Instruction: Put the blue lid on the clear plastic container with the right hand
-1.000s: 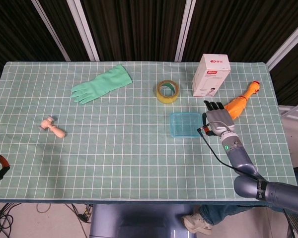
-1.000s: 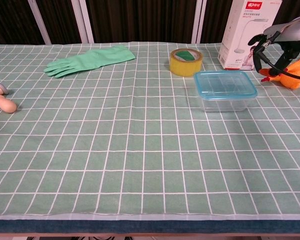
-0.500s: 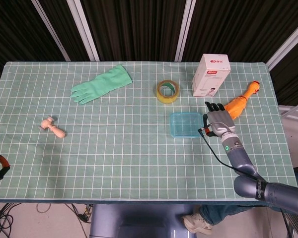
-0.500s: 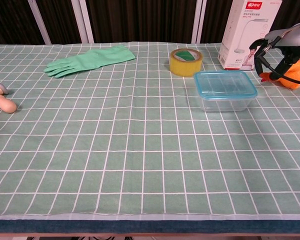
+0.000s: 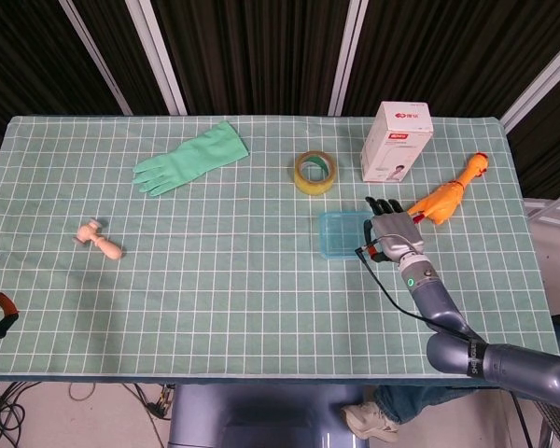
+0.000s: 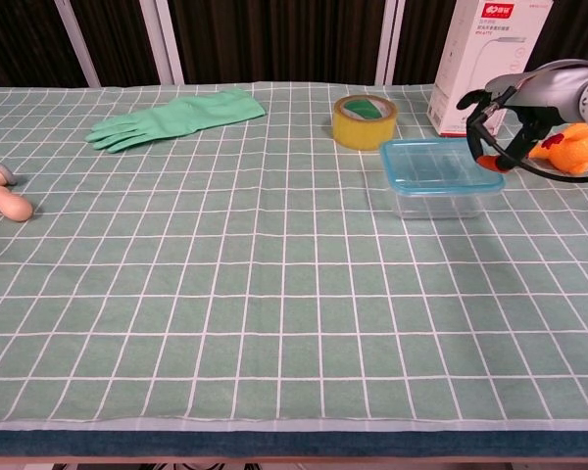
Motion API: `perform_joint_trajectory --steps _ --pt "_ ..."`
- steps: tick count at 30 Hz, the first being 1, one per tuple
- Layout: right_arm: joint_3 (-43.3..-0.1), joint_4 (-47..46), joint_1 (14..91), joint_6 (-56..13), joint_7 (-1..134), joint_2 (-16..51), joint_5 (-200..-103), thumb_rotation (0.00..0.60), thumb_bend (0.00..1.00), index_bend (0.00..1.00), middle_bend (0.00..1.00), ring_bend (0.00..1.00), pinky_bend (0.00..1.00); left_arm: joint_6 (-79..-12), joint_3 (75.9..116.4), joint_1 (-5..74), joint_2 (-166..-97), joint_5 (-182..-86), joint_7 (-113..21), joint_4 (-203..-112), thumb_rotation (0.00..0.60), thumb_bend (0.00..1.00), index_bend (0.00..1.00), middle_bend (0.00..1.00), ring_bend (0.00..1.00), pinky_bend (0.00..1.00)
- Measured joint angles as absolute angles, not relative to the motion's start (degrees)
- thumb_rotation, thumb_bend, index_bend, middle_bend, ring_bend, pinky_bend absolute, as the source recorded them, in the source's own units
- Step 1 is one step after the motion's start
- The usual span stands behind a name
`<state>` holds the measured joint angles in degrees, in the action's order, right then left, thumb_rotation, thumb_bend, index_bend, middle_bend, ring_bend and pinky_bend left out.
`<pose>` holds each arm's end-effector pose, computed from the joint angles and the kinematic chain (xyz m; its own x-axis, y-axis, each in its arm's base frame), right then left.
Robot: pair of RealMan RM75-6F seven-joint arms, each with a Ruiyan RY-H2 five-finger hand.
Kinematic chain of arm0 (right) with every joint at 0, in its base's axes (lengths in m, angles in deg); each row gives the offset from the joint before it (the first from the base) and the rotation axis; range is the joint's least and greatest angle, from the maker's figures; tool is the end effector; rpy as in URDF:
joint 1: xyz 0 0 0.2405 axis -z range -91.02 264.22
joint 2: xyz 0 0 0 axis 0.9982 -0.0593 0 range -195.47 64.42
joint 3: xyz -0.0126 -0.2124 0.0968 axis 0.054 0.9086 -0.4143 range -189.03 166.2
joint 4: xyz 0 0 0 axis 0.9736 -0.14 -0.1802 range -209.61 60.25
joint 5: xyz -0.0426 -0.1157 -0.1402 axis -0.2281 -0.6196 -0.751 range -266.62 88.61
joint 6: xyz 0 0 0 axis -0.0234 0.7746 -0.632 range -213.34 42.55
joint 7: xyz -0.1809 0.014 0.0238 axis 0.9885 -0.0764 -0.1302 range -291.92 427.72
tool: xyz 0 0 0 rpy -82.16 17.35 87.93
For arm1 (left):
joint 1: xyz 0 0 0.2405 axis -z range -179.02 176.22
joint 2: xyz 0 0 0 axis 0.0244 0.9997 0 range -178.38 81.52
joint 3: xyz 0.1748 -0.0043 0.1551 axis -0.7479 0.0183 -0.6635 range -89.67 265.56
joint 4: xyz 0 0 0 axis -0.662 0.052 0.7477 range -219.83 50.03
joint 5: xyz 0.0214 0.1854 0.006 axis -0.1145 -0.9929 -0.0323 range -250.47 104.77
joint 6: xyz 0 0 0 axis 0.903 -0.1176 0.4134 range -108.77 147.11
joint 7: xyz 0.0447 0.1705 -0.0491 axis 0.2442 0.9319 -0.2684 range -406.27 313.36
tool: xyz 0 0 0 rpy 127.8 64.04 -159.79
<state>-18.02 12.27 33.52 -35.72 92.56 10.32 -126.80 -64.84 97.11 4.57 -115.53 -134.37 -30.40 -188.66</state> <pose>-0.1566 -0.4069 0.0502 0.4975 -0.3446 0.7961 -0.8671 -0.1714 0.4677 -0.3009 0.2255 0.1681 0.3579 0.0249 0.9334 0.8720 0.3487 -0.3436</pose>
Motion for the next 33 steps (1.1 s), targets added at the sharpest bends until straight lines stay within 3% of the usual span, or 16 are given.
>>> perform_joint_trajectory --steps 33 --pt "-16.70 6.52 34.31 -39.33 93.69 14.62 -126.40 0.600 0.49 0.70 0.00 0.00 0.00 -64.95 96.97 4.50 -115.34 -134.59 -30.74 -188.95 0.600 0.81 0.07 0.00 0.00 0.00"
